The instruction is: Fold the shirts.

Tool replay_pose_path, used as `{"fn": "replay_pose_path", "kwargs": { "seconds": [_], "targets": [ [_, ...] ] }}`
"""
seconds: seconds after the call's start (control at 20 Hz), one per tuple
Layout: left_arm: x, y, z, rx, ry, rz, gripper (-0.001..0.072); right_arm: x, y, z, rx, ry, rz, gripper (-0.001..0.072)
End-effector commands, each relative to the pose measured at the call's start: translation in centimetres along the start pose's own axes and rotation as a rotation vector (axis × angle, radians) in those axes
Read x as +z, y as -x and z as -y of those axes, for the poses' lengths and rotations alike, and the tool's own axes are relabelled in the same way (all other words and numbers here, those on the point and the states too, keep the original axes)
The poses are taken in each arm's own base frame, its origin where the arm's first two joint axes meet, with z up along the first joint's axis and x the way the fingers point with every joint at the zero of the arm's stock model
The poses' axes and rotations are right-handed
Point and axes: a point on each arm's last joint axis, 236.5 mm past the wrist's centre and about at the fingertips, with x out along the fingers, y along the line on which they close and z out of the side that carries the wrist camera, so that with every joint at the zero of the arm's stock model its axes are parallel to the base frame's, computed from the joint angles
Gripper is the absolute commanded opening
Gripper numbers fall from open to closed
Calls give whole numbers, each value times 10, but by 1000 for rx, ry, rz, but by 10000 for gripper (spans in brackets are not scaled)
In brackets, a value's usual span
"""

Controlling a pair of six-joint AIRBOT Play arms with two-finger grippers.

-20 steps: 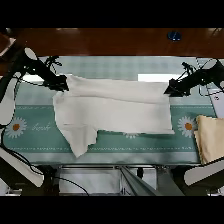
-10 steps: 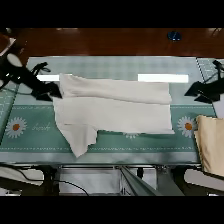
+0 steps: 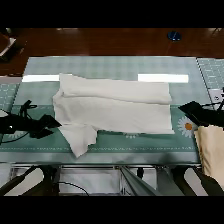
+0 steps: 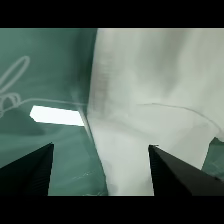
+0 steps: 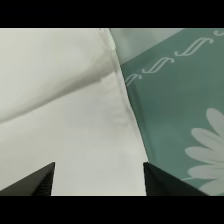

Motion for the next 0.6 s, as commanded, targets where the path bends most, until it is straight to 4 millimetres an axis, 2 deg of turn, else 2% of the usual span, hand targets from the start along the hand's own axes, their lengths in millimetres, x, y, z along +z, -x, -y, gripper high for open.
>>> {"fn": "replay_pose_path", "kwargs": {
  "seconds": [0.0, 0.1, 0.2, 0.25, 0.3, 0.35, 0.4, 0.45, 0.5, 0.55],
  "targets": [
    [-8, -21, 12, -70, 44, 43, 701, -10, -1, -6, 37, -21, -10, 630],
    [-11, -33, 22, -64, 2, 39, 700, -10, -1, -6, 37, -31, -11, 630],
    [-27, -45, 32, -52, -55, -23, 699, -10, -1, -6, 36, -48, -11, 630],
    [-32, -49, 35, -46, -73, -43, 696, -7, 0, -2, 18, -52, 1, 630],
    [-37, -52, 37, -43, -81, -62, 661, -1, 4, 9, -27, -54, 14, 630],
    [-40, -53, 38, -44, -87, -74, 520, 3, 12, 25, -88, -64, 20, 630],
    [-43, -52, 38, -48, -88, -88, 266, 3, 22, 46, -157, -78, 11, 630],
    [-46, -50, 40, -55, -101, -102, 36, -8, 30, 65, -213, -107, -28, 630],
    [-48, -49, 42, -62, -118, -115, 20, -29, 36, 82, -265, -139, -106, 630],
    [-48, -47, 44, -65, -123, -119, 20, -53, 36, 89, -285, -170, -189, 630]
  ]
}}
